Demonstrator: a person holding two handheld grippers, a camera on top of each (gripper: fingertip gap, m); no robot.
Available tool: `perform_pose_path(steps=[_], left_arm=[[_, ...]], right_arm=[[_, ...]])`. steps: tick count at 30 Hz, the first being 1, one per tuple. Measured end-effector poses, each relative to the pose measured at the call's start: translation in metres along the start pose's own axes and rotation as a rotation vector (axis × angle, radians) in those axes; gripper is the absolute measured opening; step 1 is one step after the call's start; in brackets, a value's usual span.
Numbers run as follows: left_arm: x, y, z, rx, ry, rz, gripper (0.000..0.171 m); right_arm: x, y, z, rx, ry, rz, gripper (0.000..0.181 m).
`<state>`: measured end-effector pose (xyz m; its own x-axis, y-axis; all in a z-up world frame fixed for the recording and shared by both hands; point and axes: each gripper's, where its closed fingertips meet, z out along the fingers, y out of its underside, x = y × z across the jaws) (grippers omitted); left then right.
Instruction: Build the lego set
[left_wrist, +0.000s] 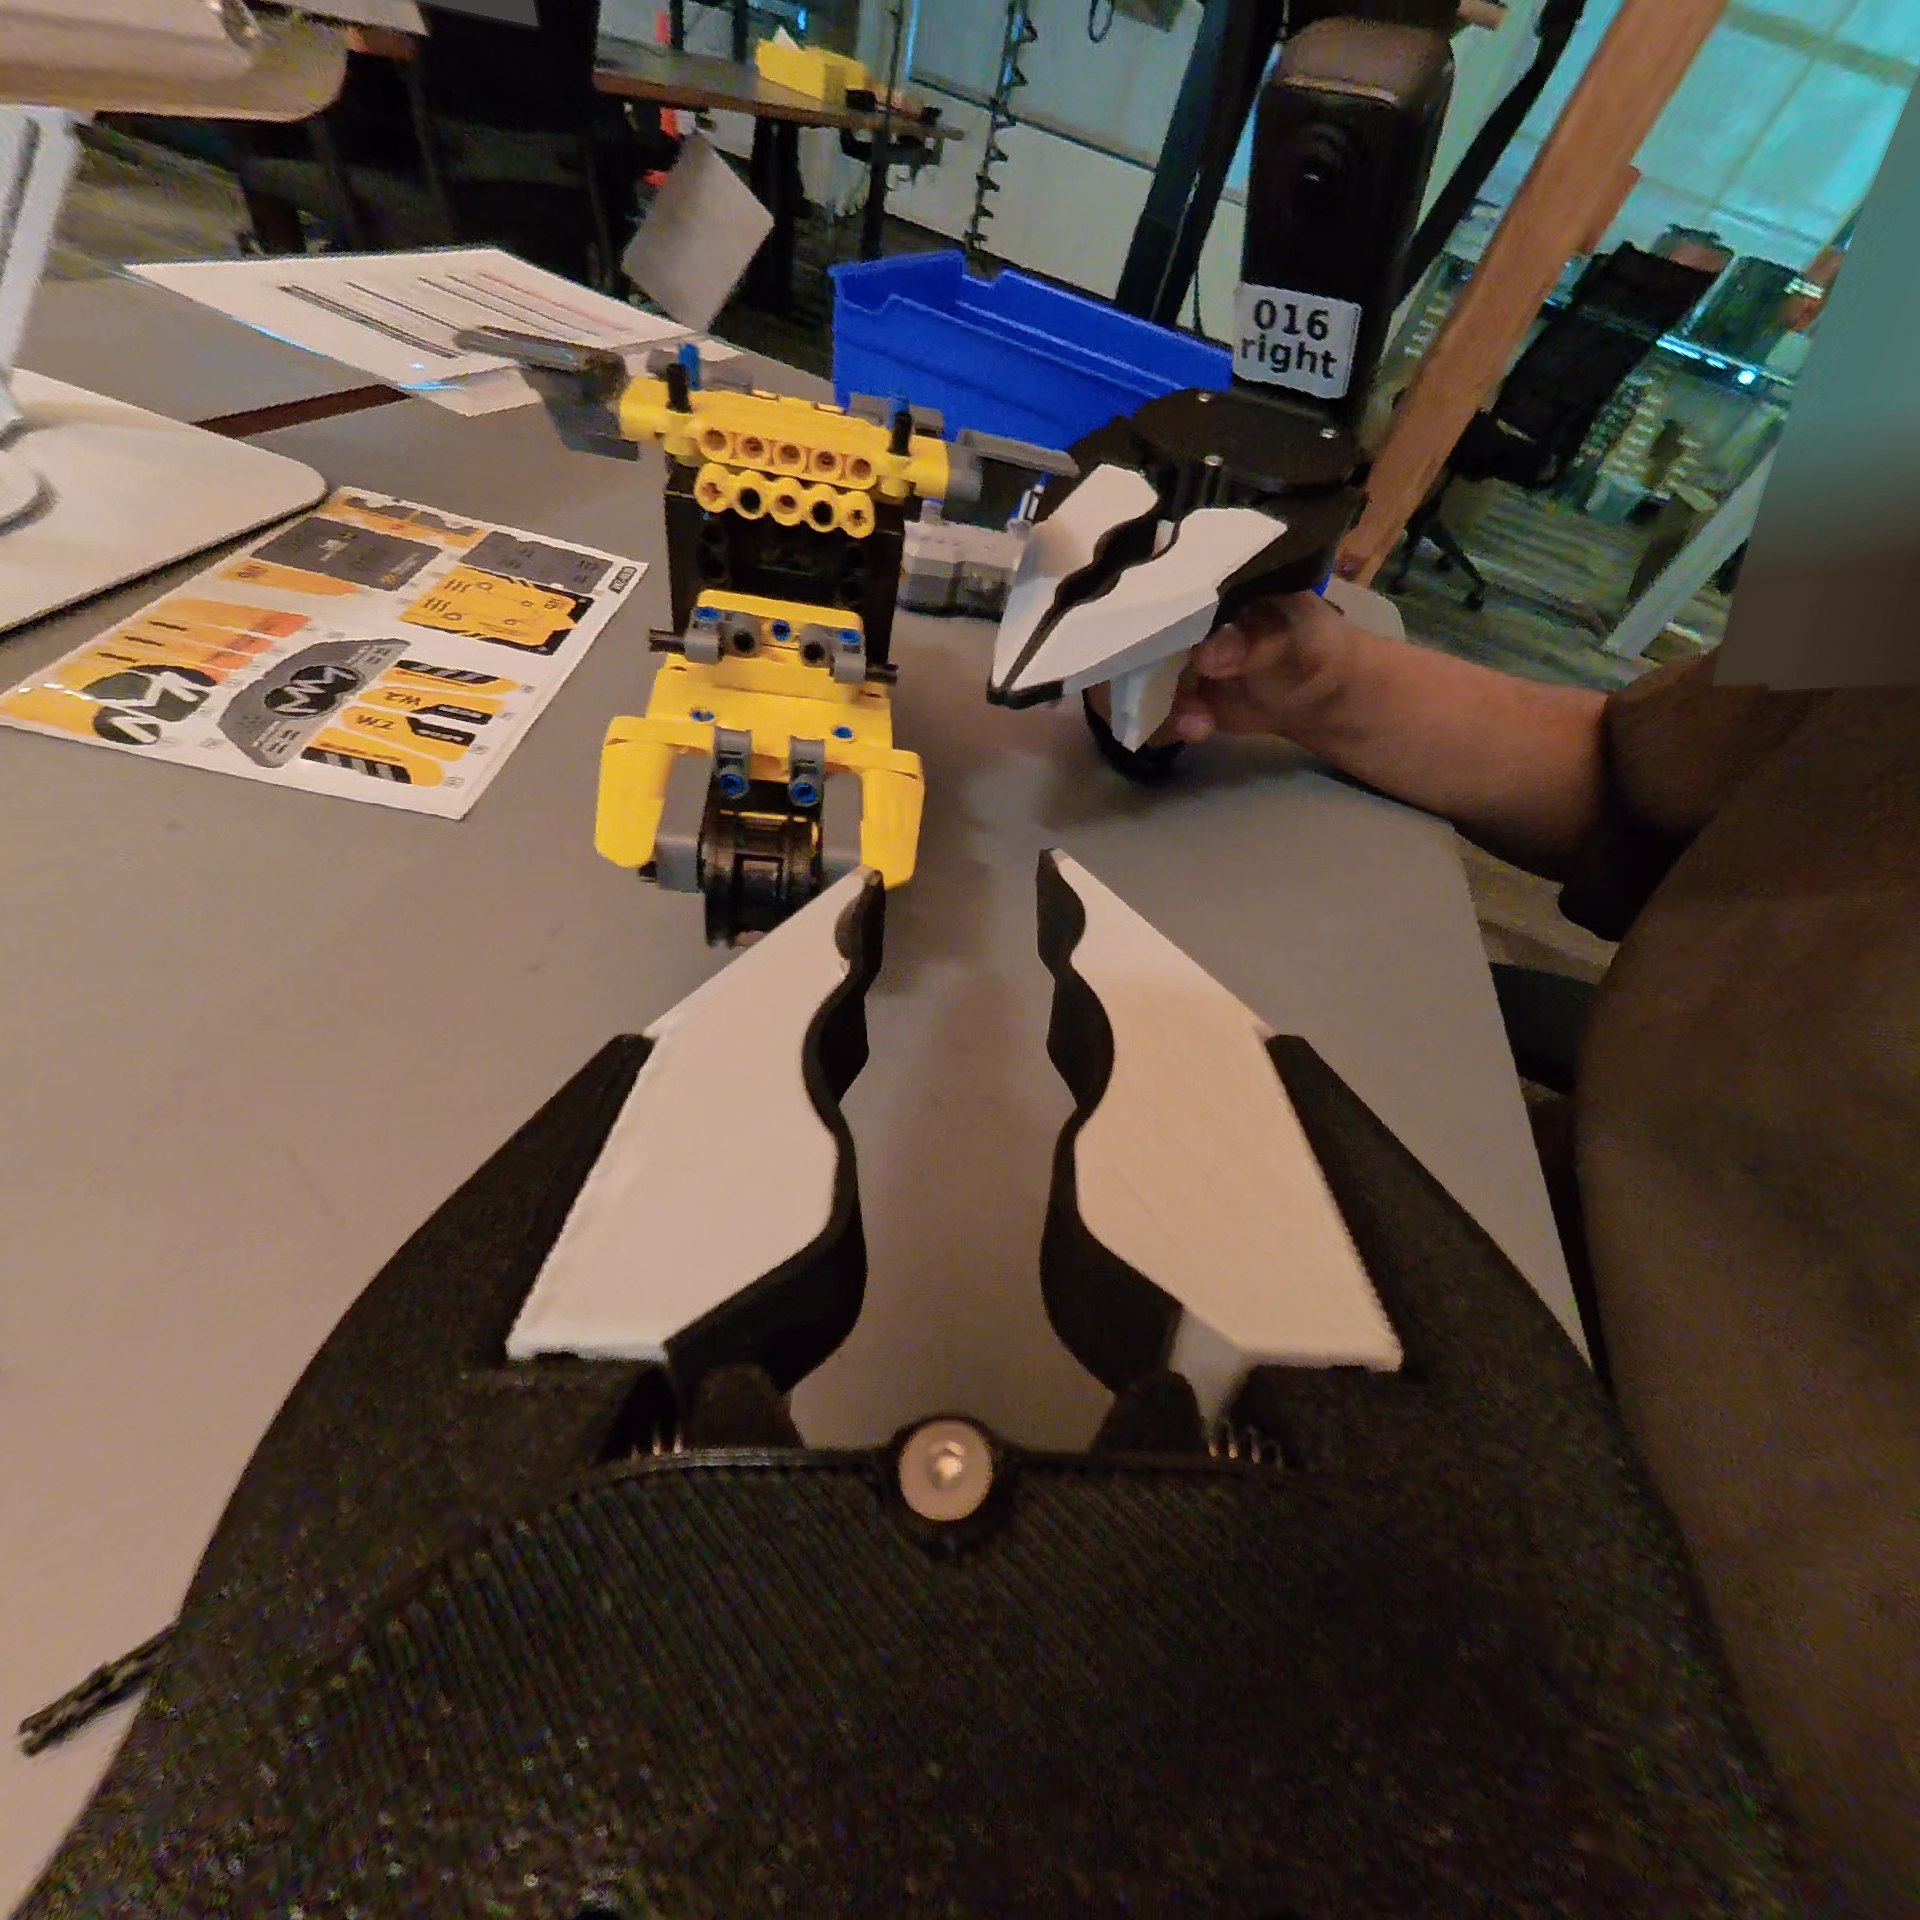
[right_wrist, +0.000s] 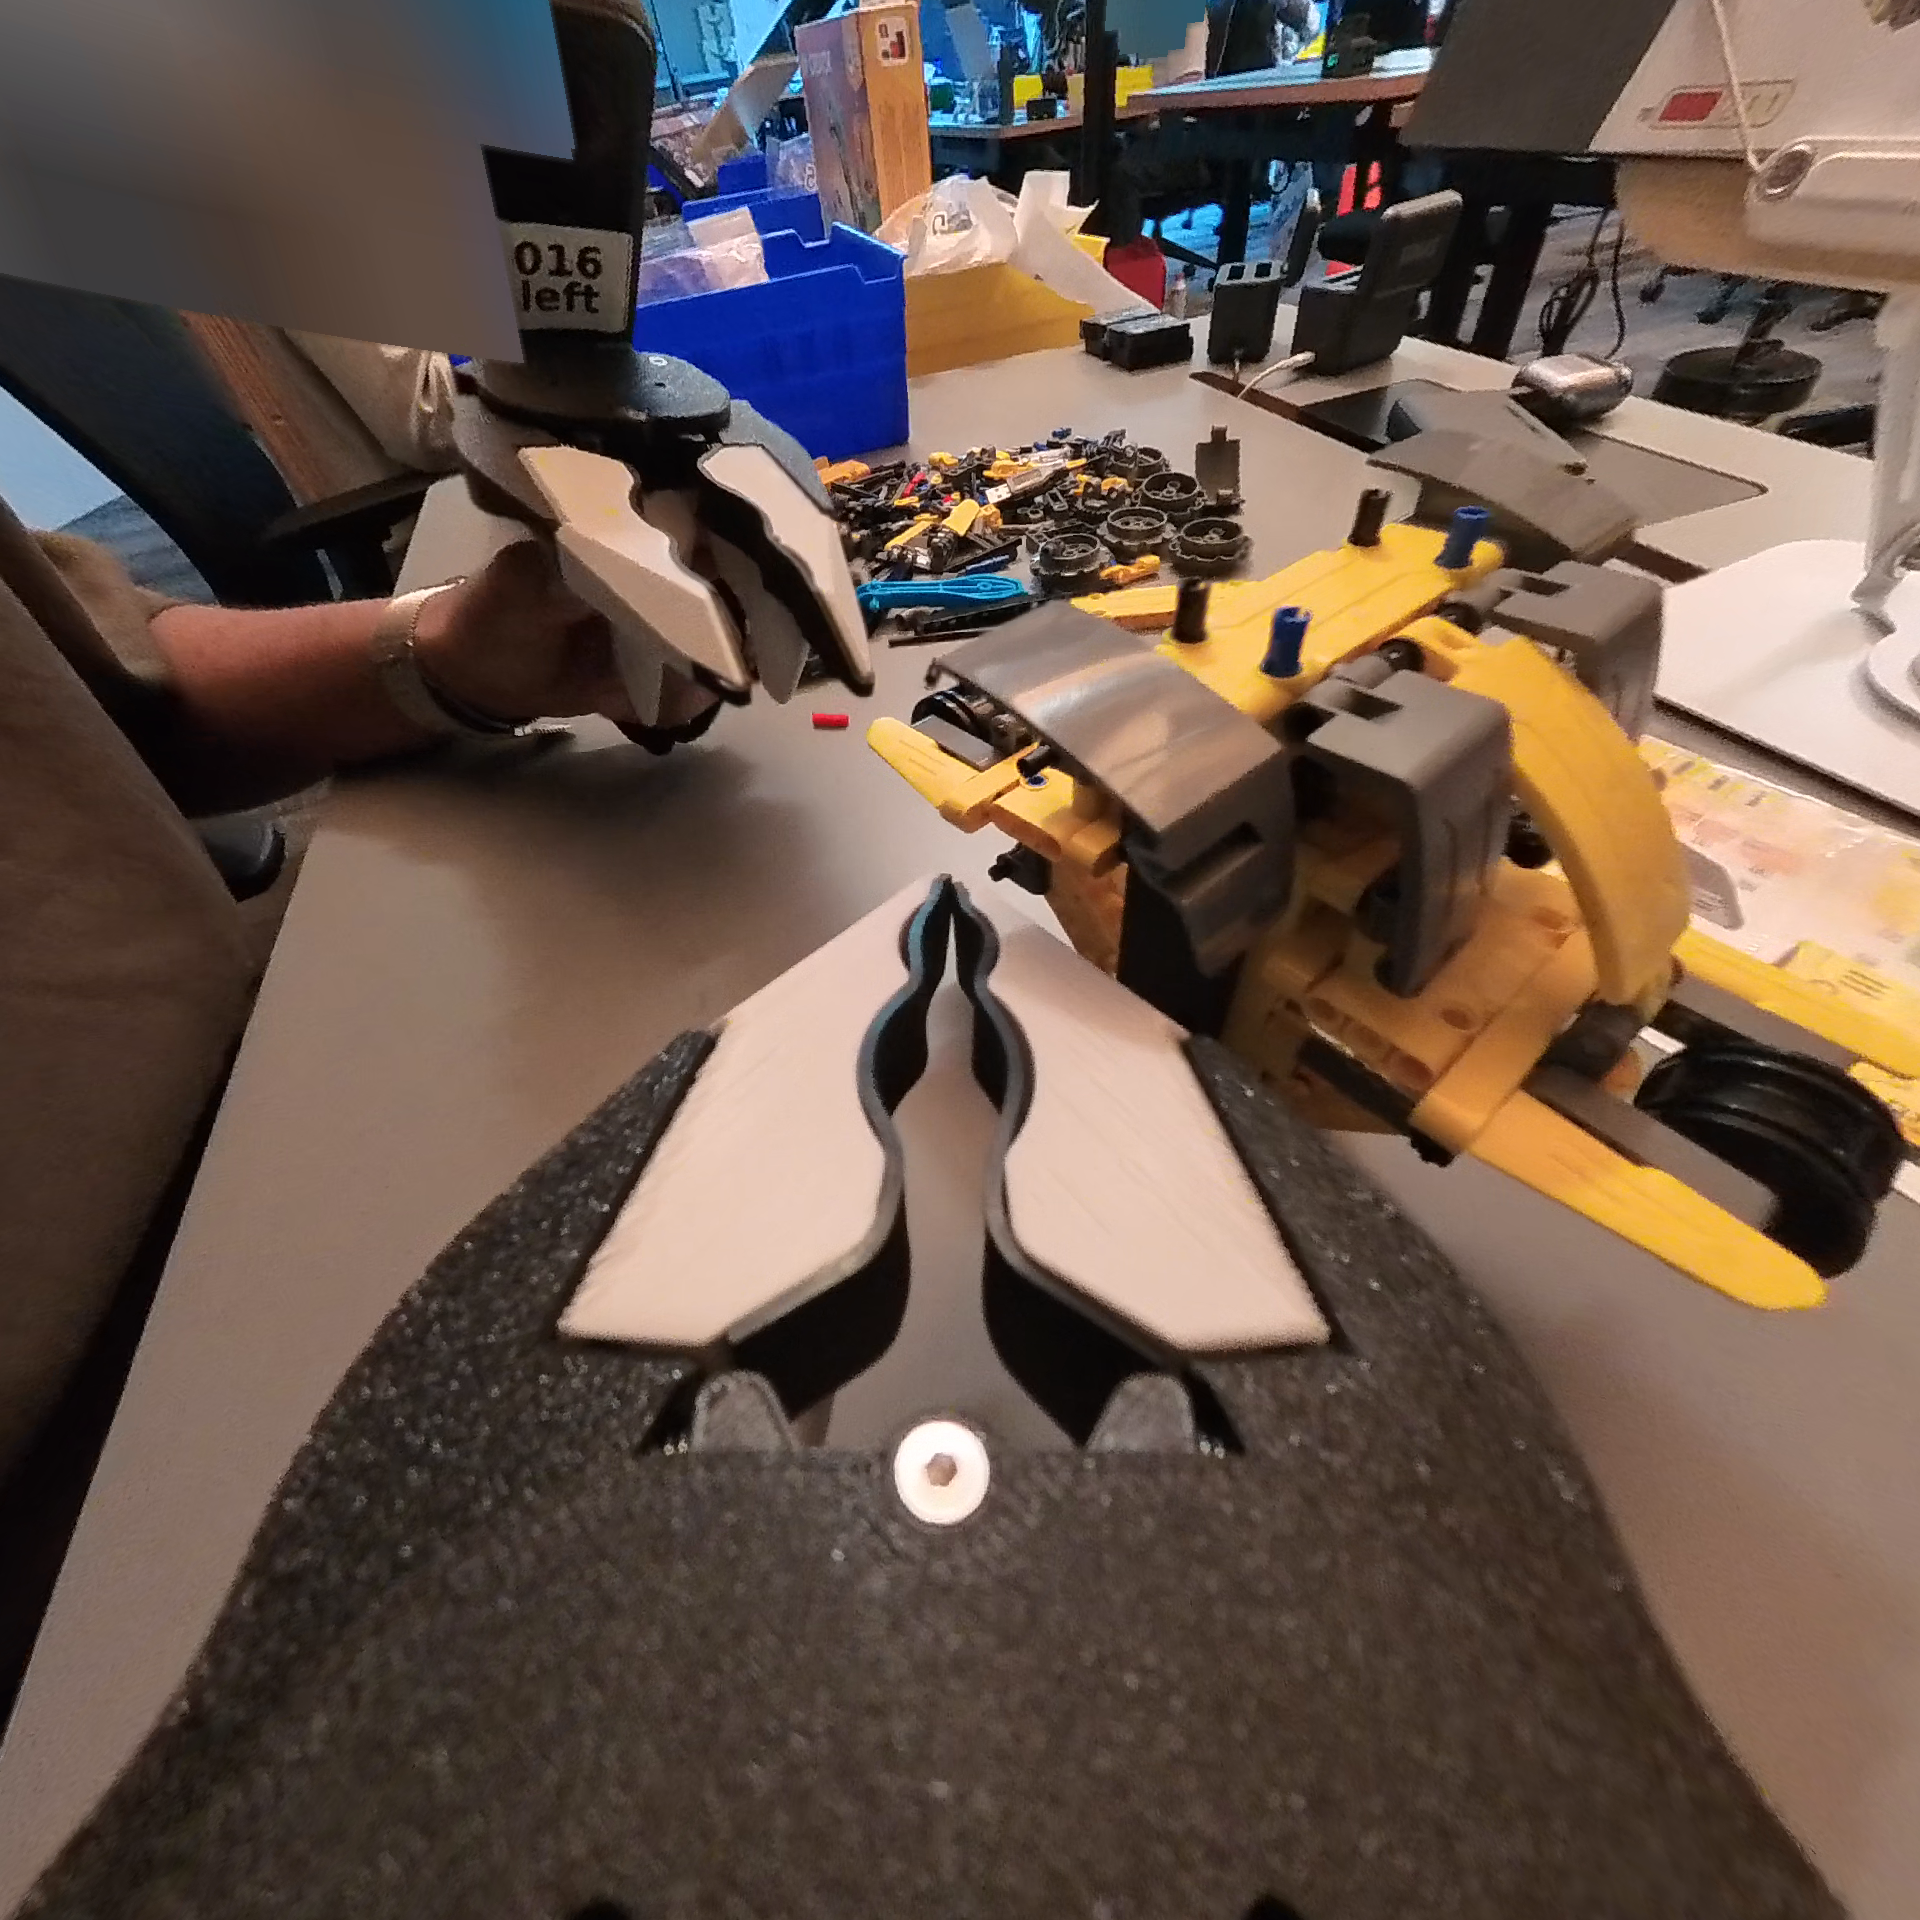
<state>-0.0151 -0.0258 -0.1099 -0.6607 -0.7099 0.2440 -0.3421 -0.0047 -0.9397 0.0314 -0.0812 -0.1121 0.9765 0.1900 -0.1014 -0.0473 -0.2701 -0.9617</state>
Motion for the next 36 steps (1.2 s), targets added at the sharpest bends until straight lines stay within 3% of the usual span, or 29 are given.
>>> perform_pose_path(steps=[13, 15, 17, 19, 21, 23, 27, 31, 34, 36], left_arm=[[-0.007, 0.001, -0.004, -0.022, -0.012, -0.002, 0.026], [-0.039, -0.020, -0.035, -0.004, -0.231, 0.092, 0.011], [-0.075, -0.055, -0.096, 0.090, -0.507, 0.177, 0.007], [-0.095, -0.079, -0.158, 0.202, -0.668, 0.159, 0.003], [-0.114, -0.078, -0.203, 0.223, -0.782, 0.127, 0.002], [-0.133, -0.059, -0.227, 0.168, -0.861, 0.098, 0.002], [-0.148, -0.012, -0.217, 0.083, -0.823, 0.036, 0.000], [-0.125, -0.002, -0.171, 0.027, -0.527, -0.039, 0.006], [-0.121, 0.012, -0.154, -0.060, -0.523, -0.040, 0.010], [-0.113, 0.025, -0.134, -0.149, -0.481, -0.094, 0.025]], right_arm=[[-0.016, 0.006, 0.008, -0.044, -0.022, -0.096, 0.000], [-0.016, 0.006, 0.008, -0.045, -0.026, -0.098, 0.000], [-0.014, 0.006, 0.008, -0.038, -0.020, -0.088, 0.000], [-0.013, 0.006, 0.009, -0.039, -0.025, -0.071, 0.000], [-0.010, 0.007, 0.010, -0.050, -0.028, -0.050, 0.000], [-0.003, 0.010, 0.013, -0.073, -0.006, -0.015, 0.000], [-0.007, 0.016, 0.018, -0.121, -0.070, 0.020, 0.000], [-0.015, 0.019, 0.019, -0.142, -0.110, -0.001, 0.000], [-0.016, 0.022, 0.021, -0.157, -0.117, -0.009, 0.000], [-0.016, 0.022, 0.021, -0.162, -0.121, -0.005, 0.001]])
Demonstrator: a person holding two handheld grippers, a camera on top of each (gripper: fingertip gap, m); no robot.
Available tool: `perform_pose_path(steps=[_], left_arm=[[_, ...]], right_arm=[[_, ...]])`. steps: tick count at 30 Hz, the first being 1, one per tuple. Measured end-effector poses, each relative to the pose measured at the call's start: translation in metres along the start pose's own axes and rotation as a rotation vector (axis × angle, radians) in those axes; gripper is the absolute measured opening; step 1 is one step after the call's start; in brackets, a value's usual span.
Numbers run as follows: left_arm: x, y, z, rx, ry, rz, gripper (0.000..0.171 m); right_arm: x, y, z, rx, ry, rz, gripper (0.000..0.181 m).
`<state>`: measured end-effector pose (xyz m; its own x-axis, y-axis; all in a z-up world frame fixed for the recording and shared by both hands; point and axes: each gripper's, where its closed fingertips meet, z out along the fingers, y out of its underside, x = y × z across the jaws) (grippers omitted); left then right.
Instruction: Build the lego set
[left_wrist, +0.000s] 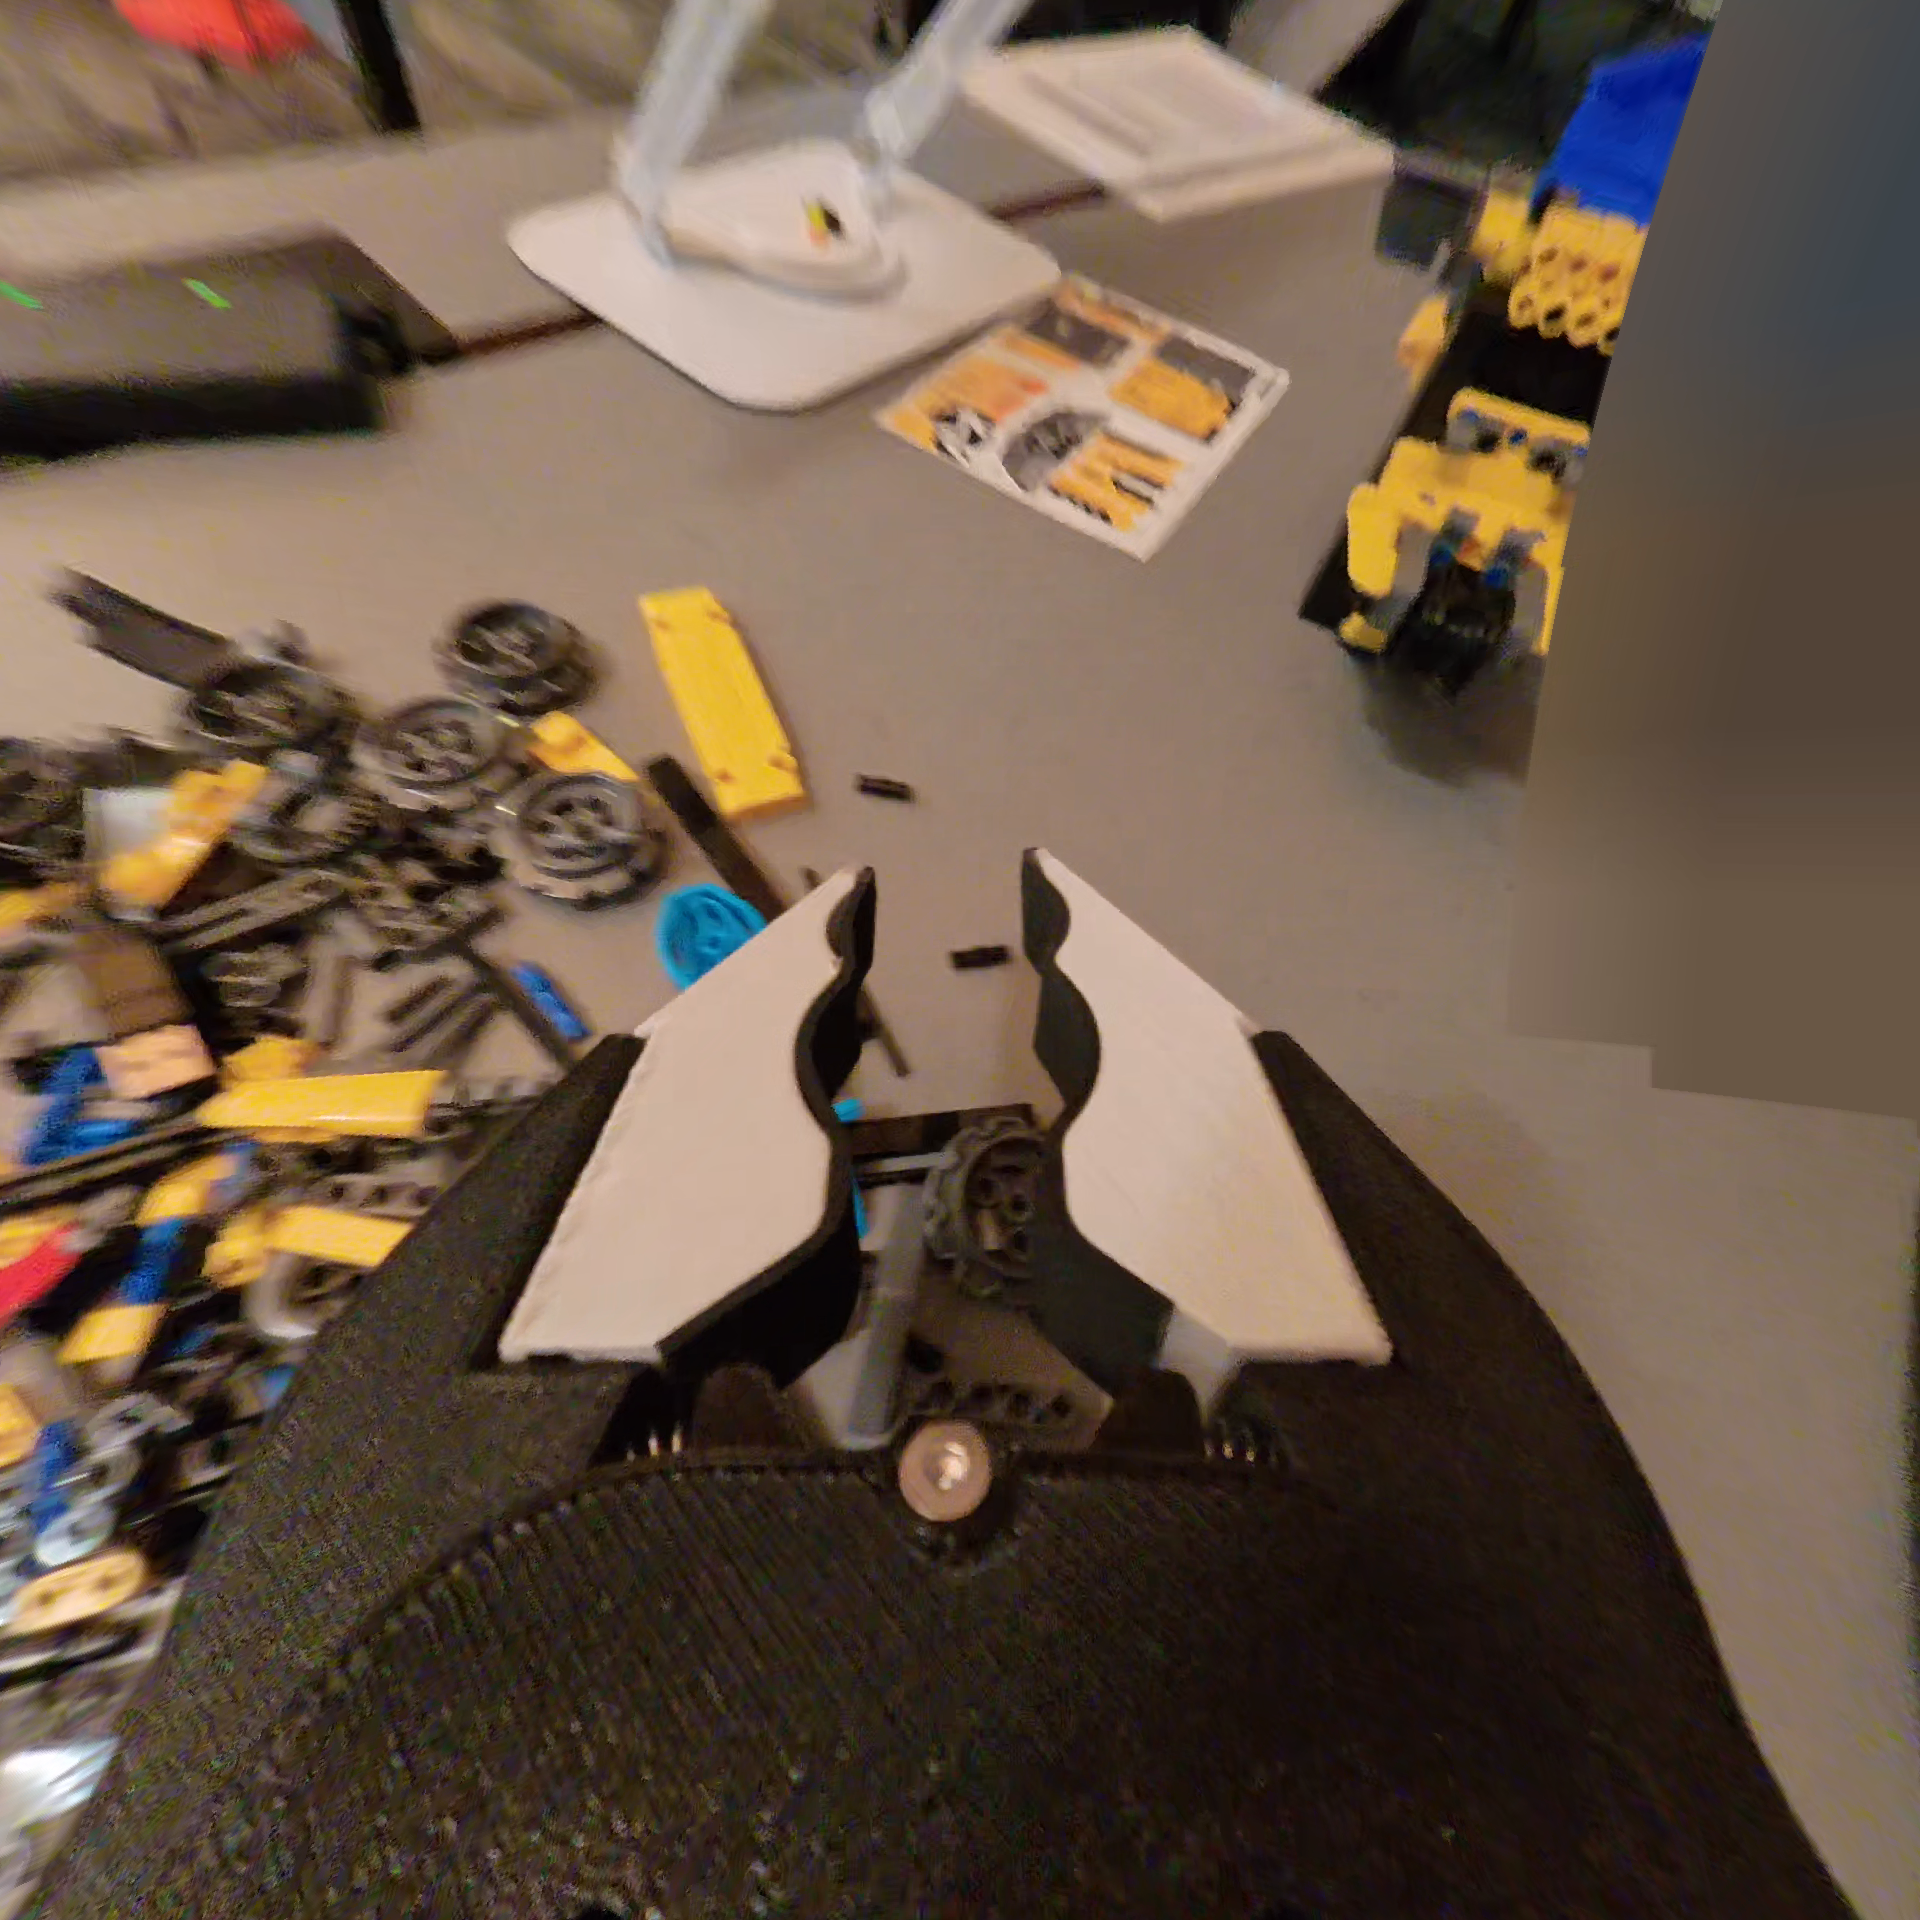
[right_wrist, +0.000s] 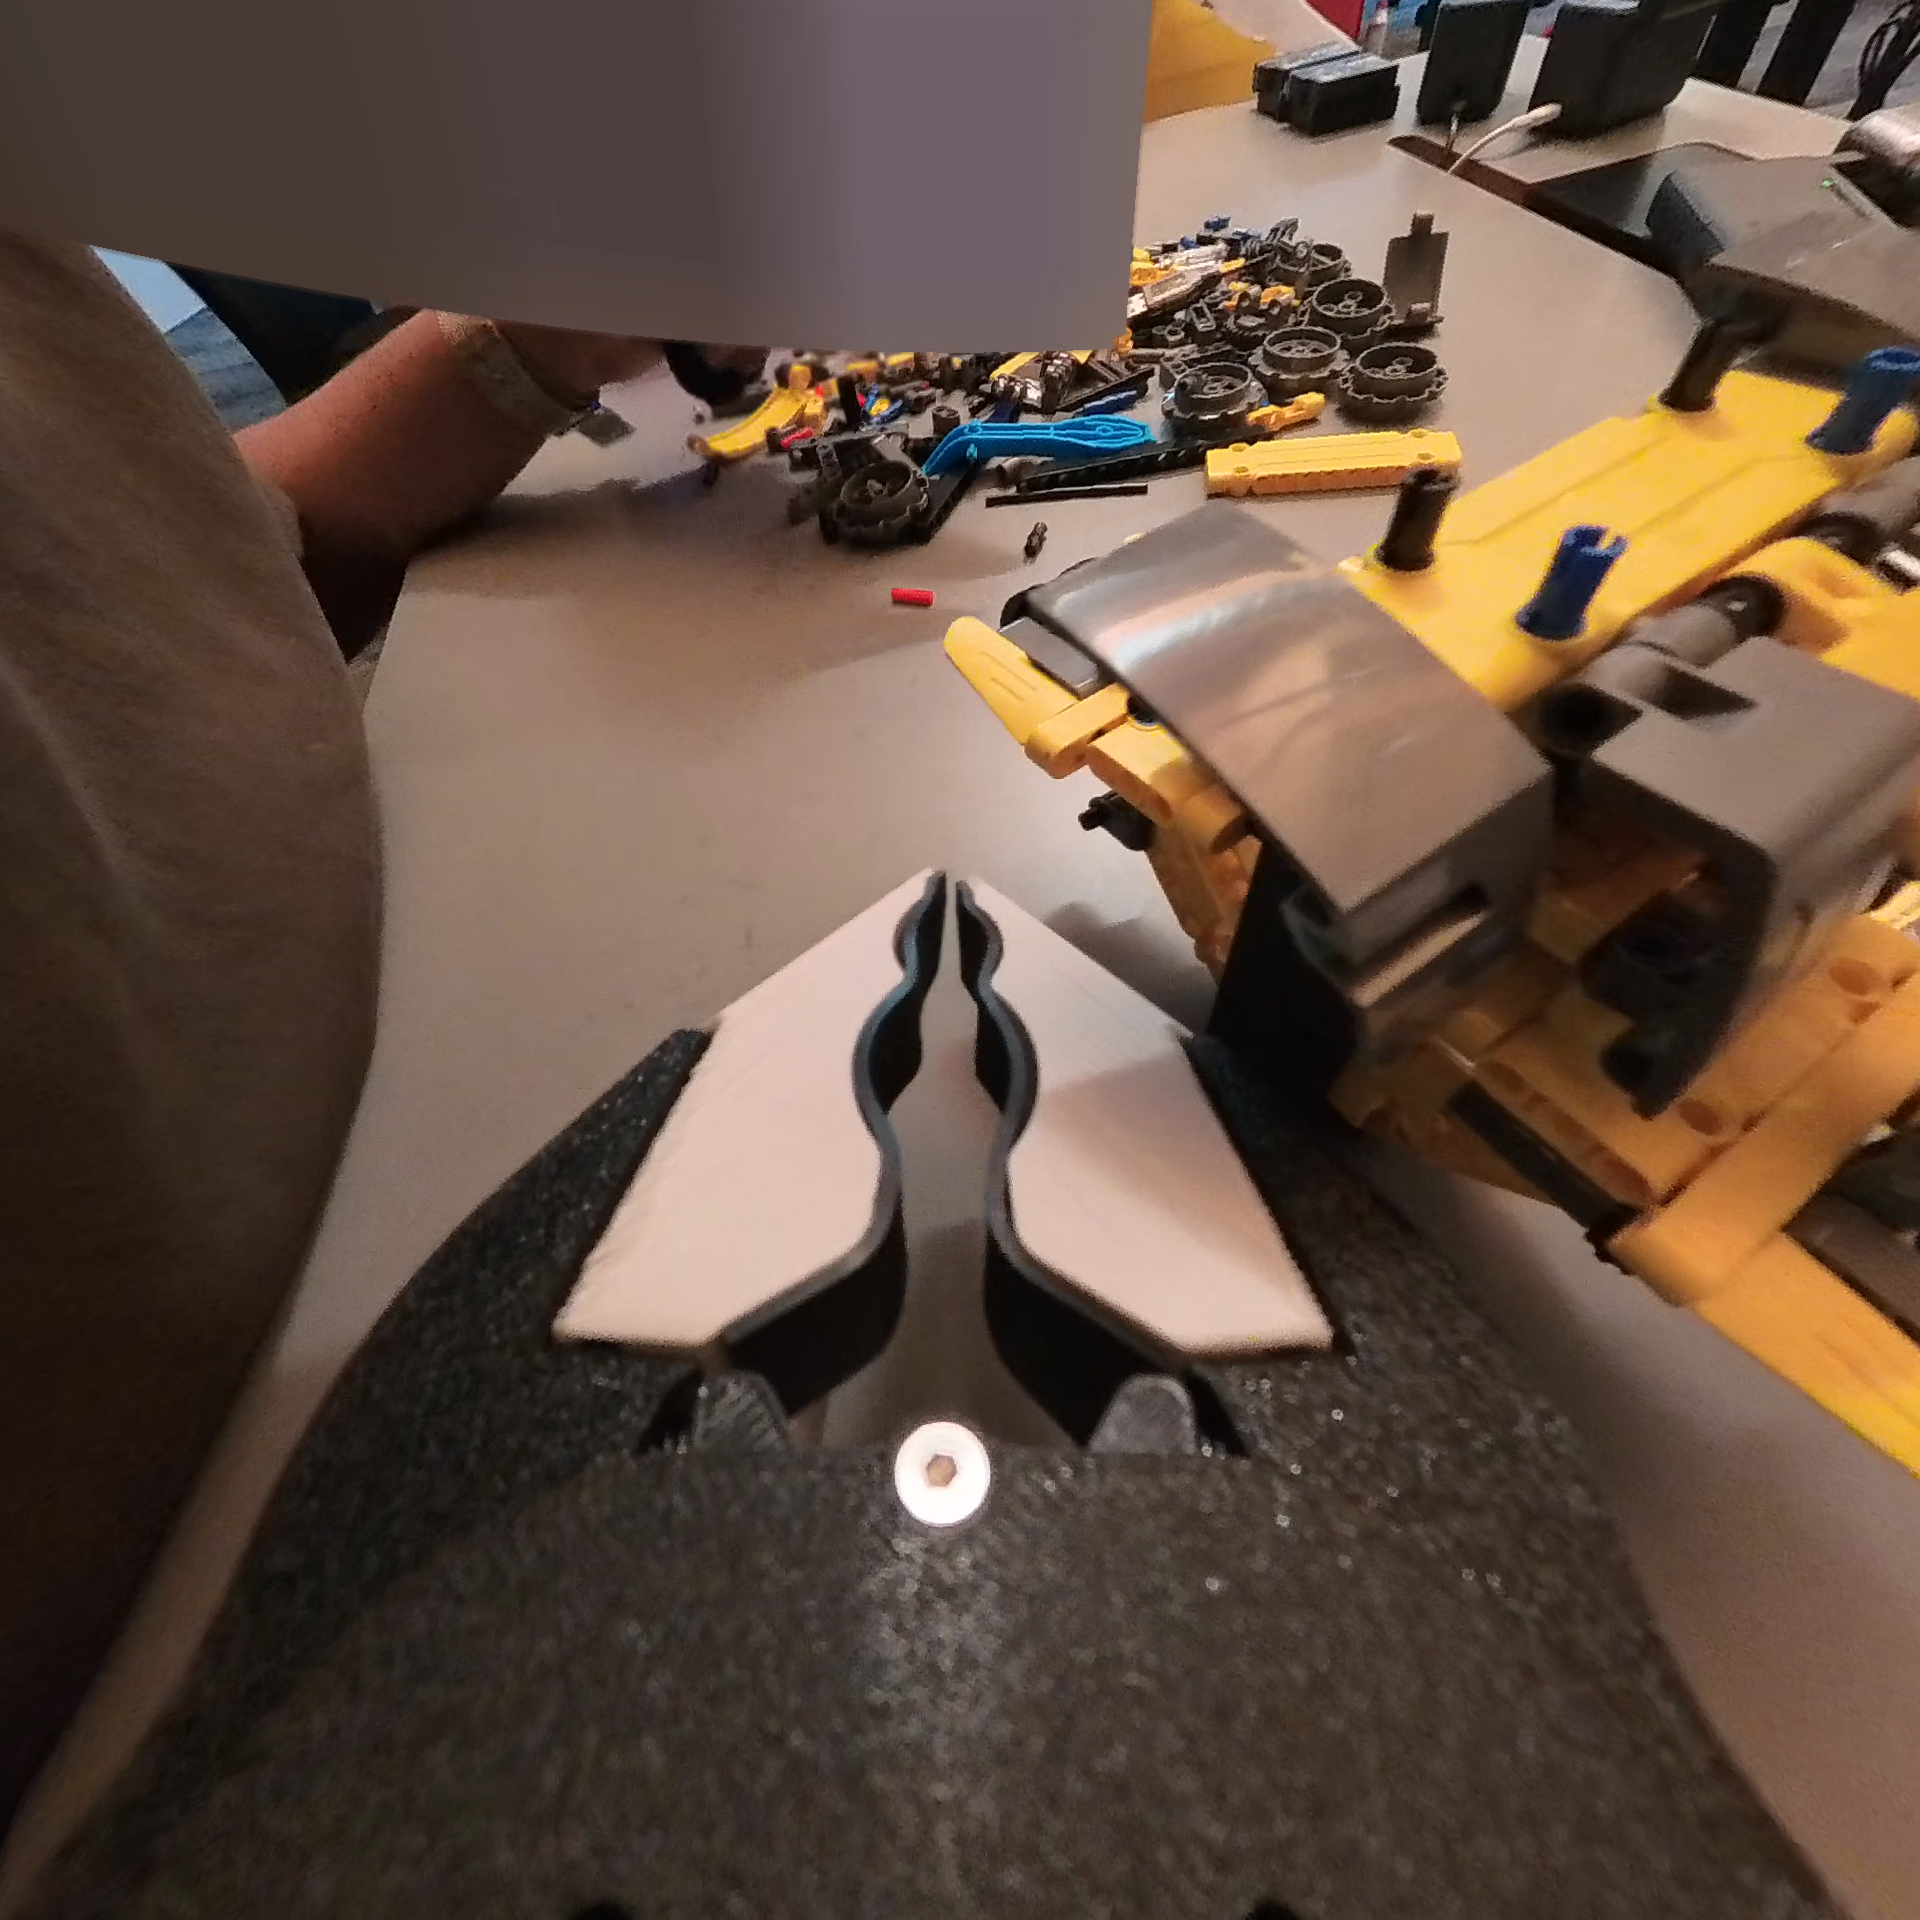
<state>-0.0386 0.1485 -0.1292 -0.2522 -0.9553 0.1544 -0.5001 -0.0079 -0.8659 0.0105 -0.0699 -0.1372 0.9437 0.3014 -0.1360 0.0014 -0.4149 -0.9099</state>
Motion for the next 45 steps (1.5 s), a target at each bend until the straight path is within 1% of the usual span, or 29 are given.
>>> perform_pose_path(steps=[1, 3, 6, 9, 11, 14, 19, 21, 22, 25, 26, 27, 31, 34, 35, 37, 42, 45], left_arm=[[0.008, 0.005, 0.009, -0.046, 0.013, -0.015, 0.029], [0.014, 0.017, 0.023, -0.137, -0.020, -0.009, 0.030], [0.012, 0.031, 0.036, -0.242, -0.123, 0.057, 0.028], [0.007, 0.048, 0.042, -0.341, -0.172, 0.078, 0.025], [0.002, 0.052, 0.043, -0.366, -0.197, 0.078, 0.019], [0.000, 0.051, 0.044, -0.364, -0.201, 0.075, 0.012], [0.001, 0.051, 0.044, -0.373, -0.212, 0.121, 0.012], [0.010, 0.045, 0.046, -0.348, -0.183, 0.141, 0.012], [0.020, 0.040, 0.047, -0.321, -0.144, 0.161, 0.012], [0.060, 0.028, 0.053, -0.260, -0.018, 0.235, 0.012], [0.075, 0.028, 0.056, -0.259, 0.017, 0.261, 0.012], [0.087, 0.029, 0.060, -0.264, 0.033, 0.283, 0.012], [0.143, 0.041, 0.072, -0.307, 0.179, 0.372, 0.012], [0.168, 0.056, 0.079, -0.367, 0.256, 0.414, 0.012], [0.173, 0.062, 0.080, -0.389, 0.272, 0.430, 0.013], [0.175, 0.062, 0.079, -0.381, 0.264, 0.479, 0.008], [0.178, 0.064, 0.076, -0.395, 0.307, 0.432, 0.018], [0.170, 0.063, 0.076, -0.393, 0.272, 0.451, 0.024]], right_arm=[[0.000, 0.000, 0.000, 0.000, -0.002, 0.004, 0.002], [0.000, -0.001, -0.001, 0.006, -0.003, 0.007, 0.003], [0.000, -0.002, -0.002, 0.014, 0.003, -0.005, 0.003], [0.001, -0.001, -0.001, 0.004, 0.027, -0.020, 0.003], [0.001, 0.001, 0.000, -0.006, 0.041, -0.030, 0.003], [0.001, 0.001, 0.001, -0.011, 0.050, -0.035, 0.002], [0.001, 0.000, -0.002, 0.006, 0.046, -0.020, 0.003], [0.001, -0.001, -0.003, 0.014, 0.043, -0.011, 0.003], [0.002, -0.001, -0.004, 0.018, 0.042, -0.007, 0.003], [0.003, -0.003, -0.006, 0.029, 0.041, 0.006, 0.003], [0.003, -0.003, -0.005, 0.029, 0.041, 0.009, 0.003], [0.003, -0.002, -0.005, 0.027, 0.042, 0.009, 0.003], [0.000, 0.000, -0.004, 0.011, 0.054, -0.026, 0.003], [-0.001, 0.001, -0.003, -0.001, 0.061, -0.046, 0.003], [-0.002, 0.002, -0.003, -0.003, 0.060, -0.048, 0.003], [-0.002, 0.002, -0.003, -0.003, 0.055, -0.046, 0.003], [-0.003, 0.003, -0.001, -0.012, 0.046, -0.039, 0.003], [-0.003, 0.003, -0.001, -0.015, 0.052, -0.046, 0.003]])
